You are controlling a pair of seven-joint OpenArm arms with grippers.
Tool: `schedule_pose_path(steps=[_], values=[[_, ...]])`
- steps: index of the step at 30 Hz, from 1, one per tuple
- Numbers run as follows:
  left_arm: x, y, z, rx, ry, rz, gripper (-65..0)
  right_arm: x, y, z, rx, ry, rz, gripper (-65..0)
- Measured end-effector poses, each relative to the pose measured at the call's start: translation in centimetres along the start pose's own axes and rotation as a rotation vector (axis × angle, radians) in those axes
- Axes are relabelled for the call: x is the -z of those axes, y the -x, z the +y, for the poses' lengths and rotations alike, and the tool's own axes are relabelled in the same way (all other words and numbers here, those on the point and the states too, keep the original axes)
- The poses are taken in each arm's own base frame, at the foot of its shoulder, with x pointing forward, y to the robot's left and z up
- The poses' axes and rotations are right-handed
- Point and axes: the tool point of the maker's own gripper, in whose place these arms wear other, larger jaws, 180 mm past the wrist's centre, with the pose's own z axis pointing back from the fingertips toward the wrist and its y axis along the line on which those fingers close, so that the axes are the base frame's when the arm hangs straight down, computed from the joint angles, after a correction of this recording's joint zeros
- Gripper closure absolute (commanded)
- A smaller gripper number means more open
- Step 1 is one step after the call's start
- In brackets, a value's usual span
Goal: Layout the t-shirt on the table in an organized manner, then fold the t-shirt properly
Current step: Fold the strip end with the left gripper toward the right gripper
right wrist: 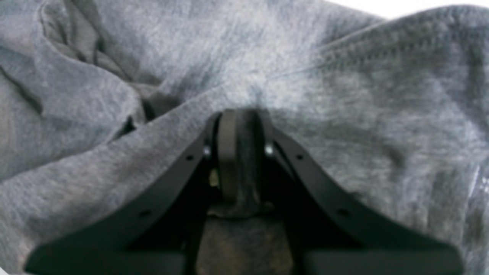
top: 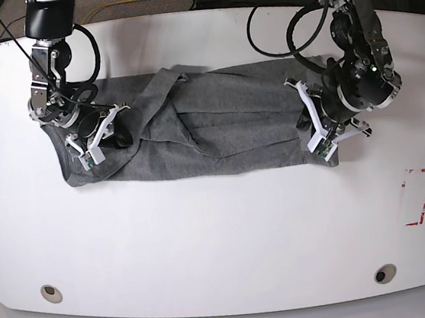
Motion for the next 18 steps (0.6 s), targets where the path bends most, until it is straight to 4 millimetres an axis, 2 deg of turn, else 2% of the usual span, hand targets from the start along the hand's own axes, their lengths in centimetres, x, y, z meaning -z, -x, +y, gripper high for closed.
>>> schedule_pose_path(steps=[6, 11, 18], values=[[0.8, -2.3, -2.0, 0.031, 0.04, -0.037, -4.3, 0.0, 0.0, 0.0, 0.0, -0.001, -0.001, -8.4], [1.5, -4.6, -4.5, 0.07, 0.096, -0.082, -4.4, 0.0, 0.0, 0.0, 0.0, -0.001, -0.001, -8.4], [2.7, -5.0, -6.8, 0.058, 0.163, -0.078, -4.4, 0.3, -0.1, 0.5, 0.01, -0.008, -0.013, -8.4]])
